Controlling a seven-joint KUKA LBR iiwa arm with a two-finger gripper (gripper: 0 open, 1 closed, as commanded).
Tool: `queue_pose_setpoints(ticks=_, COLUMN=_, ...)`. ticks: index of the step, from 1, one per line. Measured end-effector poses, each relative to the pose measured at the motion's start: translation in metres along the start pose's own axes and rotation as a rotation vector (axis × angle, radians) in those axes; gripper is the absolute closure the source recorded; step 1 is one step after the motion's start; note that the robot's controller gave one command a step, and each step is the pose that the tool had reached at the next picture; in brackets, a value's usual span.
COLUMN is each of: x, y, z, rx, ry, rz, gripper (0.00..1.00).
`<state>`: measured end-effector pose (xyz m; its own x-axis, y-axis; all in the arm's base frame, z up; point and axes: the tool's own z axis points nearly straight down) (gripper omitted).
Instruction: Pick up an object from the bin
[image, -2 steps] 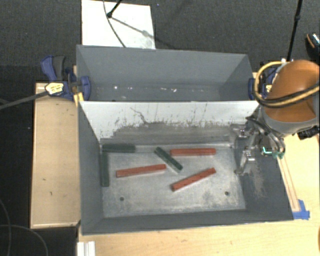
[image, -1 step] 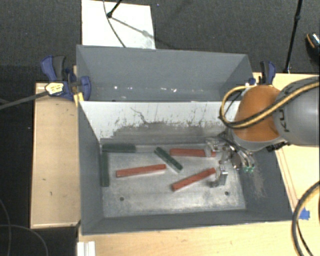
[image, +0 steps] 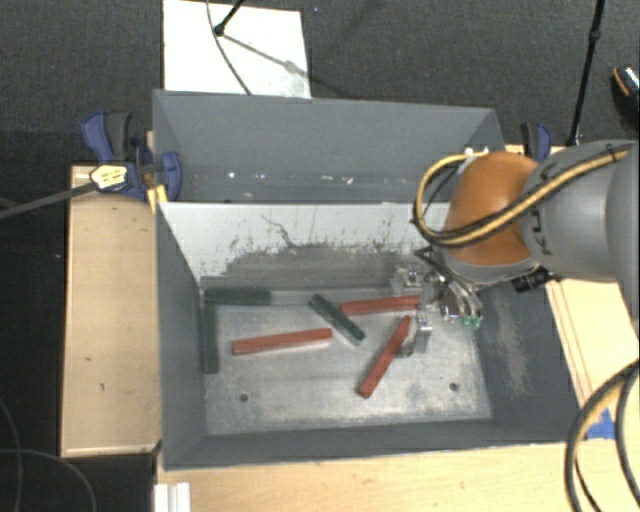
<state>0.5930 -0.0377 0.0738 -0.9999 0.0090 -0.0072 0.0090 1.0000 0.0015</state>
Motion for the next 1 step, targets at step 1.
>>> queue_pose_setpoints(ticks=1, x=0.0119, y=0.0255, z=0.0025, rx=-0.001, ry=0.005, rz=-0.283, gripper=0.0)
